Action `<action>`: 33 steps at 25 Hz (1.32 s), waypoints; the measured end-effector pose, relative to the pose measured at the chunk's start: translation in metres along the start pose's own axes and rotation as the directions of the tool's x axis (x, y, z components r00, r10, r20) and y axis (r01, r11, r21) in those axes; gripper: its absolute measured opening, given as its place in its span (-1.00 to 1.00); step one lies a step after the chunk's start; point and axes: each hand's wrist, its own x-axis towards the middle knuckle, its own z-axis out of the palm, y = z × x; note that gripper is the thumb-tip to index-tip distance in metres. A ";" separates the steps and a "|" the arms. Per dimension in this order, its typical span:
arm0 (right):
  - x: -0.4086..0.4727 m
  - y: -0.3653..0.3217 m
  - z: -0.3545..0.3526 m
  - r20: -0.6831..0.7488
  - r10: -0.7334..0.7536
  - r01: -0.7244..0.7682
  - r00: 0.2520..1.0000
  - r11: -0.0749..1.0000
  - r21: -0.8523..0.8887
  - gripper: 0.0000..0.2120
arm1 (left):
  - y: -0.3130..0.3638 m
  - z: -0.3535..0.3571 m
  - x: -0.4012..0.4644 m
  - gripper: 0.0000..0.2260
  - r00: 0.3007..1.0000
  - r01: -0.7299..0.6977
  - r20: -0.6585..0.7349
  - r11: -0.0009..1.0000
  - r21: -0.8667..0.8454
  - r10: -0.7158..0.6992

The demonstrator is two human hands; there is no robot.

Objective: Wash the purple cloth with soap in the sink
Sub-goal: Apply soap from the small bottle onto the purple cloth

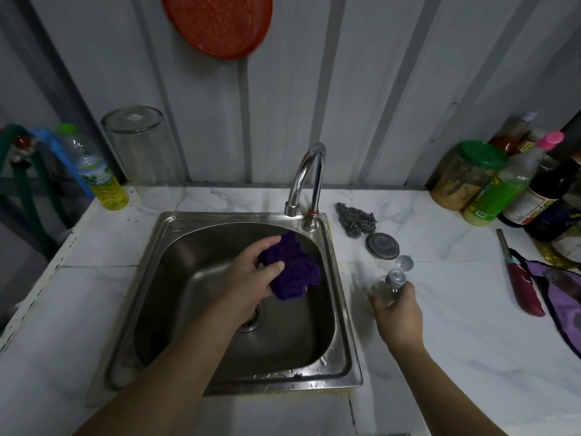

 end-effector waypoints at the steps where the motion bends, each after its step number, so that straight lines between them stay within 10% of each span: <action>1: 0.000 0.001 0.001 0.016 -0.029 0.029 0.999 0.999 -0.024 -0.69 | -0.001 -0.001 0.000 -0.55 1.000 0.001 -0.004 1.000 0.000 -0.001; 5: -0.004 -0.029 -0.001 0.080 -0.353 0.361 0.932 0.920 -0.153 -0.78 | -0.002 -0.006 -0.004 -0.55 1.000 0.024 -0.016 1.000 -0.015 -0.025; 8: -0.002 -0.067 0.001 0.058 -0.666 0.630 0.744 0.670 -0.392 -0.69 | -0.001 -0.011 -0.009 -0.55 0.999 0.033 -0.030 0.999 -0.034 -0.034; 18: -0.010 -0.165 0.015 0.086 -0.978 0.740 0.191 0.086 -0.667 -0.77 | 0.001 -0.024 -0.011 -0.56 0.999 -0.014 -0.052 0.995 -0.095 0.009; 33: -0.008 -0.184 0.022 0.085 -0.990 0.753 0.110 0.027 -0.657 -0.75 | 0.007 -0.032 -0.019 -0.57 1.000 -0.016 -0.014 0.997 -0.072 0.015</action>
